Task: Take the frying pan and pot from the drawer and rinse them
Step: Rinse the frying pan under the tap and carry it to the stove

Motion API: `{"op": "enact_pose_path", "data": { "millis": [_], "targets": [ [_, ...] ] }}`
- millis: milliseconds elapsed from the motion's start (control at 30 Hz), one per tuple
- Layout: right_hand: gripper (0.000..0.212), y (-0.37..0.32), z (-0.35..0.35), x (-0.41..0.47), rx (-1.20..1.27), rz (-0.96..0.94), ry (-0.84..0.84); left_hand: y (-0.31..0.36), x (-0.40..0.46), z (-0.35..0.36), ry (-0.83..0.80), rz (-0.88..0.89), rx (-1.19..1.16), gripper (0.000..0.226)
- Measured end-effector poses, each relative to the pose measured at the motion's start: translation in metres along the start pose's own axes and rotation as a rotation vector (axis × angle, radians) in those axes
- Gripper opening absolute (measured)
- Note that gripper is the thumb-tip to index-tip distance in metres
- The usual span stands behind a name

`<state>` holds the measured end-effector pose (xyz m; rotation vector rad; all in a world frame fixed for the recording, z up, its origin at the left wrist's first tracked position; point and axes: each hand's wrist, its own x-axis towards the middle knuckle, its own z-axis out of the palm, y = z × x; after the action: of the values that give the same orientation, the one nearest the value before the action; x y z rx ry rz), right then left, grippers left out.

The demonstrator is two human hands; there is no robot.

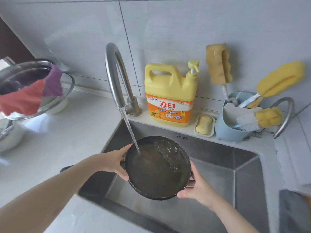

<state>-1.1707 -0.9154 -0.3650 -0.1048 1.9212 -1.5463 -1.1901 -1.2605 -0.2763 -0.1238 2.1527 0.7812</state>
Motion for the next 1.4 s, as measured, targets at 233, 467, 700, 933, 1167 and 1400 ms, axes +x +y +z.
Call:
{"op": "enact_pose_path", "data": {
  "millis": [233,467,700,933,1167,1400],
  "targets": [
    [0.141,-0.031,0.042,0.007,0.006,-0.054,0.088,-0.005,-0.047,-0.017,0.351,-0.009,0.204,0.134],
    [0.148,-0.103,-0.003,0.010,-0.433,-0.087,0.045,-0.027,-0.036,0.002,0.296,0.155,-0.213,0.131],
    [0.134,-0.107,-0.024,-0.010,-0.472,0.028,-0.051,-0.018,-0.038,0.014,0.058,0.093,-0.262,0.117],
    [0.146,-0.058,0.022,0.001,-0.131,-0.023,0.051,-0.013,-0.058,-0.003,0.294,0.050,-0.028,0.132],
    [0.153,-0.070,0.013,0.011,-0.336,-0.127,0.215,-0.012,-0.037,0.010,0.600,0.078,0.151,0.135],
    [0.147,-0.056,-0.003,-0.016,-0.514,-0.173,0.504,0.007,-0.013,0.041,0.798,0.234,0.187,0.131]
  ]
}}
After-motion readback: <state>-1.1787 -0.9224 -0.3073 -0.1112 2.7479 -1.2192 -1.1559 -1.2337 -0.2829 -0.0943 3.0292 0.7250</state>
